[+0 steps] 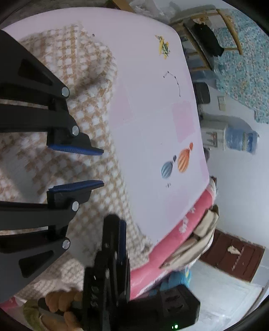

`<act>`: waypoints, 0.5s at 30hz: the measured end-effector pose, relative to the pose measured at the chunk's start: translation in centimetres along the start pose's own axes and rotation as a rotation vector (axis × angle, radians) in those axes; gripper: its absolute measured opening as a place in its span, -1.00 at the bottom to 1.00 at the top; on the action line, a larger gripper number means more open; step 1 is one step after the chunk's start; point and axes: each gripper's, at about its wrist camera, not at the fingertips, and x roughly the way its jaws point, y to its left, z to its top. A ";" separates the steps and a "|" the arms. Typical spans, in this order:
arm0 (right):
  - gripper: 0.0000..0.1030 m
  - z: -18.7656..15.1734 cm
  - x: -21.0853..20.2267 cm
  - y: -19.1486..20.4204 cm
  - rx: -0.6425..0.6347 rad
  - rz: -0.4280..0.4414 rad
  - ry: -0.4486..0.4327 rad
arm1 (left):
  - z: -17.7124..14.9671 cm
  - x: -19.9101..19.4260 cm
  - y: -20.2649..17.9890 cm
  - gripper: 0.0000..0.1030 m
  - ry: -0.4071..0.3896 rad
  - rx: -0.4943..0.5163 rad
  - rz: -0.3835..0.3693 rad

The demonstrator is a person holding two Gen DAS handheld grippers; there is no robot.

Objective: Fold large clothes
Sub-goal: 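Carry the held edge over the coat body with both tools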

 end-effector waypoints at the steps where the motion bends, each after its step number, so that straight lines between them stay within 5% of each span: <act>1: -0.49 -0.3 0.6 0.2 -0.007 -0.012 0.005 | -0.4 0.2 0.0 -0.52 0.015 0.014 0.026; 7: -0.49 -0.8 0.0 -0.2 0.028 -0.013 0.019 | -1.0 -0.7 0.4 -0.52 0.021 -0.024 0.025; 15: -0.48 -3.1 0.6 1.5 -0.107 -0.095 0.012 | -3.3 -0.6 0.0 -0.52 0.037 -0.012 0.015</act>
